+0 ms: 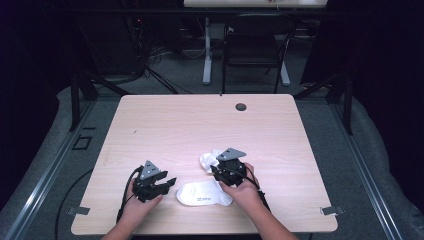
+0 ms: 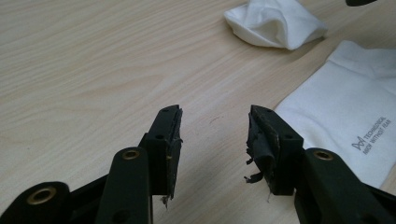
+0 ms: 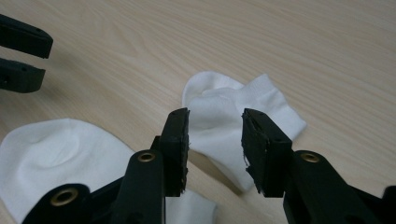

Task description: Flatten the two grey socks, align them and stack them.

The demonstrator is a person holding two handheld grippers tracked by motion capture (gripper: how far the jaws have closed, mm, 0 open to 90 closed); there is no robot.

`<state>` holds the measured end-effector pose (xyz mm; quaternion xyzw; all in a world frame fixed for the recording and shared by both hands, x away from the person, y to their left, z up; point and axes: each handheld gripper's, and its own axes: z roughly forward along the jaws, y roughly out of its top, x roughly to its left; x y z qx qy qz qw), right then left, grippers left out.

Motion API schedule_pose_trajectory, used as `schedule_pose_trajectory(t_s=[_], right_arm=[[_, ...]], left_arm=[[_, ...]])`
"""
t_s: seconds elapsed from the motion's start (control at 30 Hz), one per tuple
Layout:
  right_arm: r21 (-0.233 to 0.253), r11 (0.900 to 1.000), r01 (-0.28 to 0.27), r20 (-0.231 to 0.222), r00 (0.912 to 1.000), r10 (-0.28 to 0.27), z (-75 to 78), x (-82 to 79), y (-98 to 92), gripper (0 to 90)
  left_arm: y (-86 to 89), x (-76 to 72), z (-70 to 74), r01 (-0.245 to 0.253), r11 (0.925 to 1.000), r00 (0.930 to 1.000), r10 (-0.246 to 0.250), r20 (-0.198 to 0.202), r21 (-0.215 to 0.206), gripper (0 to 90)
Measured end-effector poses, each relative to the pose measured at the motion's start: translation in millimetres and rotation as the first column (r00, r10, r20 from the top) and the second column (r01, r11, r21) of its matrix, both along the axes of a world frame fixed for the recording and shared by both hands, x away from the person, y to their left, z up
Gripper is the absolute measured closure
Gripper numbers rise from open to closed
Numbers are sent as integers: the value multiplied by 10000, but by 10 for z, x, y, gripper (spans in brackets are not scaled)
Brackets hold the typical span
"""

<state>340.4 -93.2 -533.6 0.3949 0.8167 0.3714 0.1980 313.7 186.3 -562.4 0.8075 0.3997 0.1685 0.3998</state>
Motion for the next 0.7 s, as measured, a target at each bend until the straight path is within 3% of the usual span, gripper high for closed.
schedule_pose_trajectory(t_s=[0.43,0.57,0.7], right_arm=[[-260,9995,174,-272,9995,-181,-69,263,304,586],[-590,9981,192,-391,9990,-215,-120,309,400,579],[-1327,9908,278,-408,9986,-335,-207,333,461,624]], left_arm=[[16,37,-26,-133,9998,9999,134,-78,128,544],[19,42,-24,-99,9999,9999,100,-80,124,544],[17,28,-17,-128,9999,9999,129,-71,109,543]])
